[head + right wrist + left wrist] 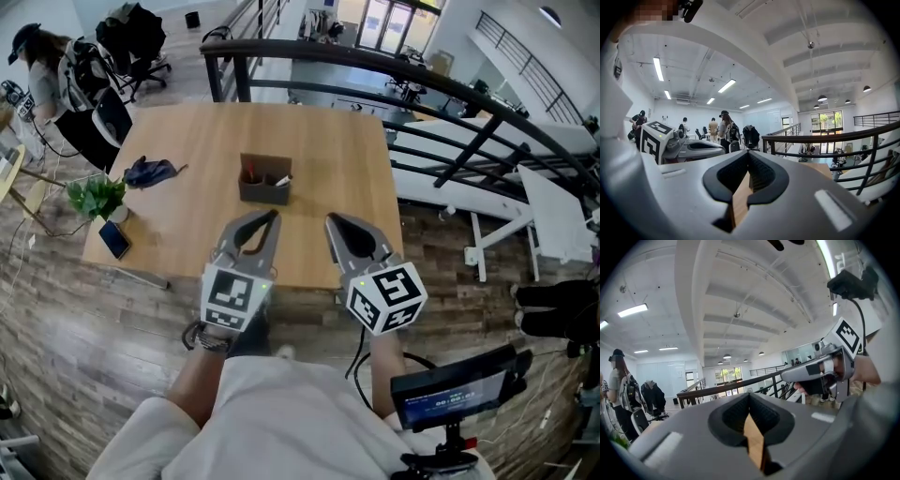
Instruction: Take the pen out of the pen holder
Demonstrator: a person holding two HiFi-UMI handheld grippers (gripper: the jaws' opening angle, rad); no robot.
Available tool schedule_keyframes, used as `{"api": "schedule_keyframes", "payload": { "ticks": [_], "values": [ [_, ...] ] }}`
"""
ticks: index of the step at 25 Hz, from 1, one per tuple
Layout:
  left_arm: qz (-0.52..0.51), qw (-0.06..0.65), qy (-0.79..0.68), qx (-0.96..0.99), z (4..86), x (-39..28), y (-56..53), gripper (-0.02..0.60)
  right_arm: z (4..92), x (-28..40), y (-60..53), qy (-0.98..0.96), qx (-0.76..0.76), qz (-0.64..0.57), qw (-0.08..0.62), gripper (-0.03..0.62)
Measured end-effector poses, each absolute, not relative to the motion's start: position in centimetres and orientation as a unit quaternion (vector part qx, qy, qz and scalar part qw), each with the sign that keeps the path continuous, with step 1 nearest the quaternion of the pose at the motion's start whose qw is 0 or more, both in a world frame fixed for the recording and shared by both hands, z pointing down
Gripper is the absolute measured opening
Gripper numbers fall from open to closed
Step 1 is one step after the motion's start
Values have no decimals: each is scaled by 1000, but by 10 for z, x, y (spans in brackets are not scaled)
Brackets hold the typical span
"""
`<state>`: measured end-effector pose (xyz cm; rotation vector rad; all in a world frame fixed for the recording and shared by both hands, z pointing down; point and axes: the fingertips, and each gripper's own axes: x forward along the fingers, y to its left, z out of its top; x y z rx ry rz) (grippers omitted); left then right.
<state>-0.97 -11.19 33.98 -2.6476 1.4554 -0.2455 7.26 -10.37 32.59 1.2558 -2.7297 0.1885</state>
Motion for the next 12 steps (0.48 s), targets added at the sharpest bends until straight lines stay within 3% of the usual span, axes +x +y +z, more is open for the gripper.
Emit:
{"api": "schedule_keyframes", "payload": {
  "ticks": [12],
  "values": [
    [-103,44,472,-874,359,-22,-168,0,345,55,-151,-902,417,71,88,3]
  ]
}}
